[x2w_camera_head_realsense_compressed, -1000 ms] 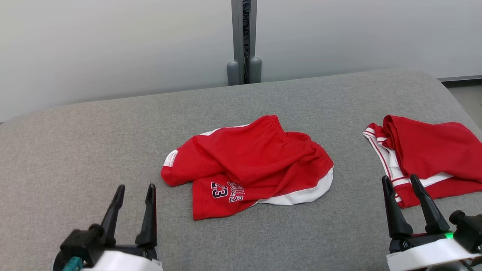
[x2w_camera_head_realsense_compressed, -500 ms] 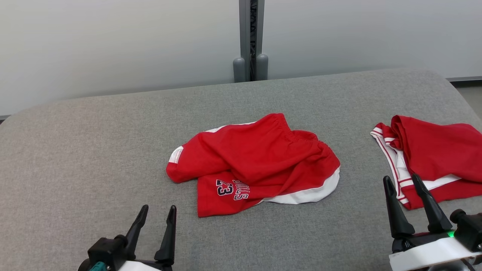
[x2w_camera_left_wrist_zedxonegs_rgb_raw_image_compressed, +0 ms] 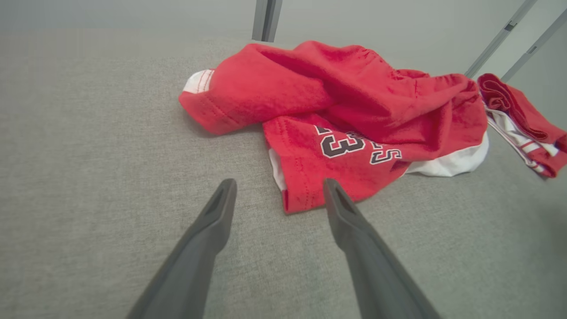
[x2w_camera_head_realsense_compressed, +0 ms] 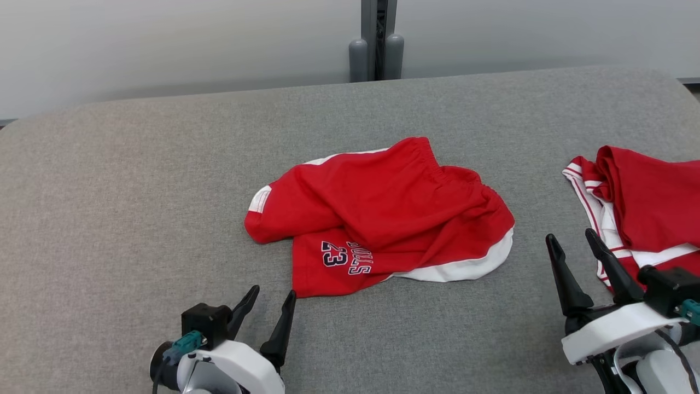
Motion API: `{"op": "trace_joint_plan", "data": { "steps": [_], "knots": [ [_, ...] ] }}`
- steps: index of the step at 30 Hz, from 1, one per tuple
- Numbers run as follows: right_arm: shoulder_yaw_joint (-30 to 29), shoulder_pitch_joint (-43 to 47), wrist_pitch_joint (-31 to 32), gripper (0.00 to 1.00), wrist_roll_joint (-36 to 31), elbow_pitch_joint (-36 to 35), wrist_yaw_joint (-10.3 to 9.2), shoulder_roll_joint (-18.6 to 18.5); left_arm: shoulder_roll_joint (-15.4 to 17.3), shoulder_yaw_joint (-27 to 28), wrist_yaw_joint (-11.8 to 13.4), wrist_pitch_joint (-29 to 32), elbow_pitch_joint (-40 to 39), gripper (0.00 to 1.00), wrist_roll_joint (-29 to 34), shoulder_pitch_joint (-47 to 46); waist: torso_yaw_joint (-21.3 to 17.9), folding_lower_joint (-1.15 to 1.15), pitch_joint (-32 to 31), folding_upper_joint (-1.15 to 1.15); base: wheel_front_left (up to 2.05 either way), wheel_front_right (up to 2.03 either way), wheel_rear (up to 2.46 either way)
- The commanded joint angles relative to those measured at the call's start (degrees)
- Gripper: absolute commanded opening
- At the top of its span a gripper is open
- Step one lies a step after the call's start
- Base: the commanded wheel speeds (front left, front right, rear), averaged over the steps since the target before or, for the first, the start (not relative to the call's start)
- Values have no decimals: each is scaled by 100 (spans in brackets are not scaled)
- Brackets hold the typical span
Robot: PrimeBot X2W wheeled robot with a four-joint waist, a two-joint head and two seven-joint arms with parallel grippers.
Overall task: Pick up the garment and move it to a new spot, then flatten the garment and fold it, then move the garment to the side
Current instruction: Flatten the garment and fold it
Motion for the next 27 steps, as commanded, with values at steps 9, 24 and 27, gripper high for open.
{"op": "trace_joint_plan", "data": {
  "steps": [9,24,27],
  "knots": [
    [564,-843,-25,100,648,1016,-1,-190,-138,-260,-134,106,674,100,-41,-689,193,0,367,0,0,0,0],
    [1308,-1848,-27,100,1379,2256,0,-245,-265,-707,-250,80,1164,100,-41,-1186,387,0,738,0,0,0,0],
    [1460,-1914,-27,100,1509,2400,-1,-240,-279,-848,-280,82,1133,100,-57,-1146,418,0,754,0,0,0,0]
  ]
}}
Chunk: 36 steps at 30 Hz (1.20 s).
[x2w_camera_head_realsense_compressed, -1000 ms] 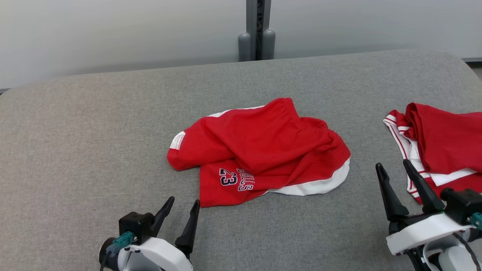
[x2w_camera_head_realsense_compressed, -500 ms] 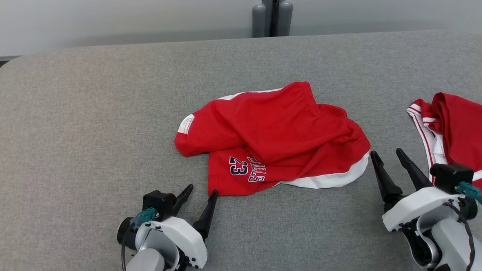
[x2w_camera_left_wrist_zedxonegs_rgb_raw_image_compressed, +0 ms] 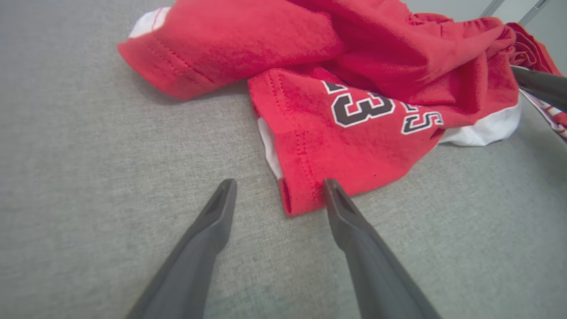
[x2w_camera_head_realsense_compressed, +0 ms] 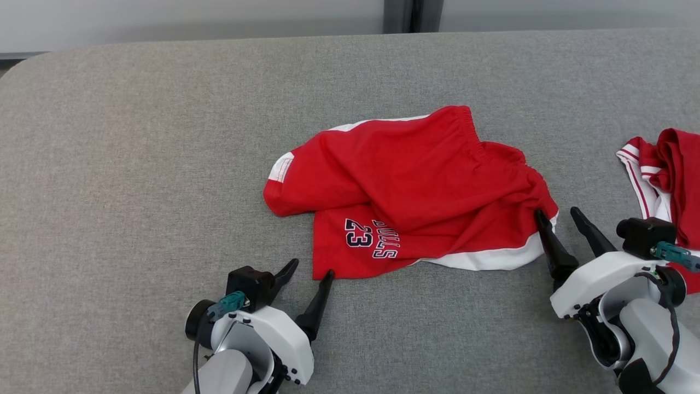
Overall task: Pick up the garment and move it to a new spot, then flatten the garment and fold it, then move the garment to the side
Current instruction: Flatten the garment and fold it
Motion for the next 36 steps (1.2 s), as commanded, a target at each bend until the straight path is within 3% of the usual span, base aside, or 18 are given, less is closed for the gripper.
{"op": "trace_joint_plan", "data": {
  "steps": [1,7,8,9,10,12,14,15,16,18,29,36],
  "knots": [
    [66,-66,-27,100,90,78,-1,-21,-9,-71,-34,11,2,100,-21,50,19,0,2,0,0,0,0],
    [302,-146,-27,100,392,334,-1,-17,-23,-272,-51,110,-63,100,-109,98,72,0,-31,0,0,0,0],
    [330,-175,-28,100,425,359,-1,-21,-24,-294,-45,112,-70,97,-128,92,77,0,-35,0,0,0,0],
    [384,-206,-27,100,486,397,-1,-24,-24,-318,-51,122,-76,84,-145,70,80,0,-42,0,0,0,0],
    [402,-215,-28,88,514,404,-1,-26,-22,-323,-52,124,-77,71,-160,58,77,0,-45,0,0,0,0],
    [409,-236,-27,56,568,399,-1,-34,-9,-330,-54,125,-80,51,-181,37,70,0,-42,0,0,0,0],
    [408,-239,-27,34,574,391,-1,-41,1,-336,-56,120,-79,46,-187,6,62,0,-38,0,0,0,0],
    [404,-246,-27,12,588,385,-1,-37,4,-339,-56,118,-76,41,-184,-5,56,0,-37,0,0,0,0],
    [395,-254,-27,0,593,374,-1,-36,6,-342,-56,115,-76,29,-187,-20,52,0,-38,0,0,0,0],
    [374,-255,-28,0,585,350,-1,-39,12,-352,-57,91,-73,0,-195,-38,45,0,-45,0,0,0,0],
    [27,-13,-28,0,374,38,-1,-44,92,-318,-47,-42,-172,0,-288,73,41,0,-273,0,0,0,0],
    [-221,242,-28,0,266,-284,-1,-51,283,-122,19,-201,-654,0,-426,225,82,0,-520,0,0,0,0]
  ]
}}
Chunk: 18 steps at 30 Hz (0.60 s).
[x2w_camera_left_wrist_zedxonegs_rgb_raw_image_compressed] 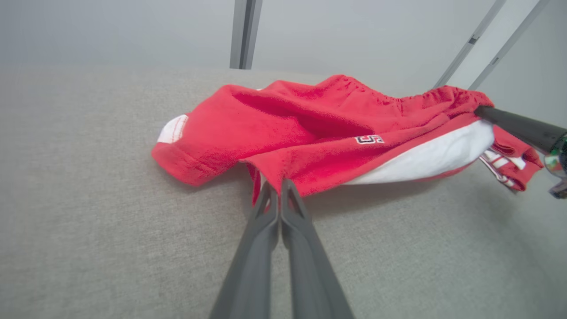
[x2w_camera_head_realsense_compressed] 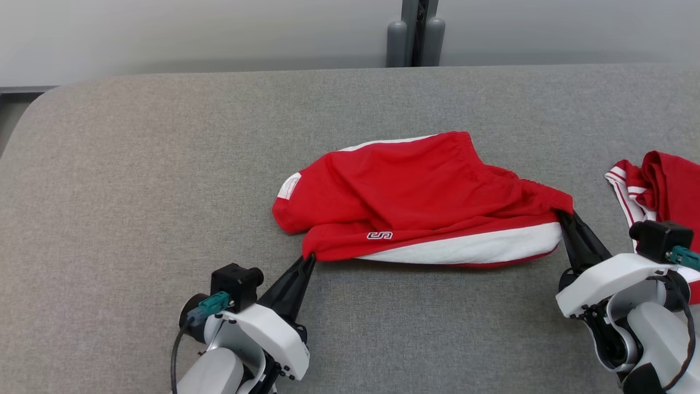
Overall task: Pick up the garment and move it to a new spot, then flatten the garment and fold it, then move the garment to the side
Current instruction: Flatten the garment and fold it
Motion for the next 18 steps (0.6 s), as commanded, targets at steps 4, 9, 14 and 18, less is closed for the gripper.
{"op": "trace_joint_plan", "data": {
  "steps": [4,9,14,18],
  "knots": [
    [-150,222,-27,0,-102,-291,-1,-64,209,175,136,-33,-488,0,-80,152,42,0,-184,0,0,0,0],
    [-353,381,-27,0,-202,-759,-1,-47,470,332,284,130,-1274,0,-133,216,45,0,-375,0,0,0,0],
    [-423,348,-27,0,-242,-1245,-1,-28,758,479,355,451,-2018,0,-153,22,-13,0,-520,0,0,0,0],
    [-446,204,-27,0,-85,-1607,-1,-16,1035,610,328,770,-2441,0,-180,-253,-85,0,-551,0,0,0,0]
  ]
}}
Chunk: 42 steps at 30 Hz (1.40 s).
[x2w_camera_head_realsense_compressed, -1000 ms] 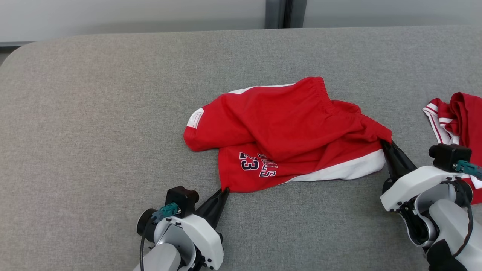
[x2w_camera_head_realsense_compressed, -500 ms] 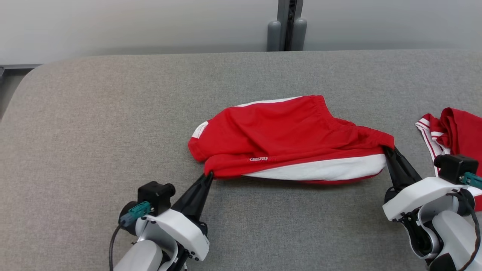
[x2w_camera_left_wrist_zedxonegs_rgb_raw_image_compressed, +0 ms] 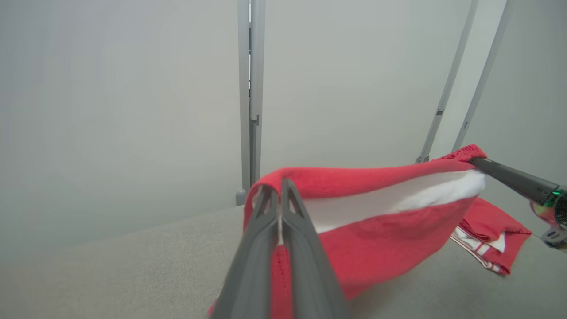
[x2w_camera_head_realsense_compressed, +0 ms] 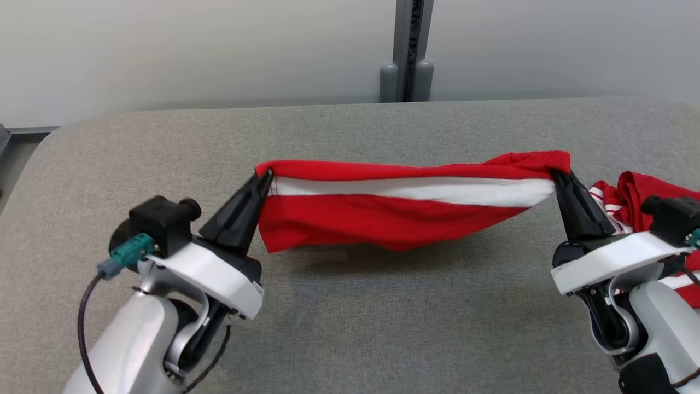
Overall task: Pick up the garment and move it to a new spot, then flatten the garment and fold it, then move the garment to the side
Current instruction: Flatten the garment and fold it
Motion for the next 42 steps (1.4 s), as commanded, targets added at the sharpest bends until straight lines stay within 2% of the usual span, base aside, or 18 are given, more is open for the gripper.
{"op": "trace_joint_plan", "data": {
  "steps": [1,8,13,19,20,24,29,32,35,40,42],
  "knots": [
    [-6,-154,-27,0,115,-171,-1,-38,145,83,-26,157,-163,0,-21,-264,-60,0,7,0,0,0,0],
    [97,-1086,325,0,435,-684,0,-153,420,221,-238,720,-303,0,-250,-1354,-280,0,358,0,0,0,0],
    [114,-2192,697,0,777,-680,0,-212,557,258,-377,900,245,0,-365,-2633,-397,0,967,0,0,0,0],
    [246,-3742,905,0,1096,-92,-1,-220,751,-33,-444,948,1378,0,-370,-4466,-549,0,1960,0,0,0,0],
    [295,-4258,829,0,1171,154,0,-191,833,-216,-437,908,1702,0,-427,-5073,-597,0,2284,0,0,0,0],
    [286,-5307,533,0,1416,667,-1,-40,1040,-581,-433,719,2328,0,-390,-6275,-718,0,2857,0,0,0,0],
    [185,-6417,69,0,1500,1420,-5,140,1154,-914,-426,128,3313,0,-166,-7601,-826,0,3294,0,0,0,0],
    [207,-6697,-20,0,1442,1764,-15,251,918,-935,-426,-141,3847,0,-404,-7949,-794,0,3442,0,0,0,0],
    [428,-6646,-30,0,1438,1915,-13,331,750,-1231,-427,-157,4041,0,-695,-7928,-719,0,3579,0,0,0,0],
    [938,-6017,-29,0,1676,2112,-1,352,762,-1769,-430,42,4104,0,-1430,-7423,-636,0,3597,0,0,0,0],
    [1159,-5664,-29,0,1800,2161,-1,319,873,-2003,-432,109,3990,0,-1702,-7116,-624,0,3506,0,0,0,0]
  ]
}}
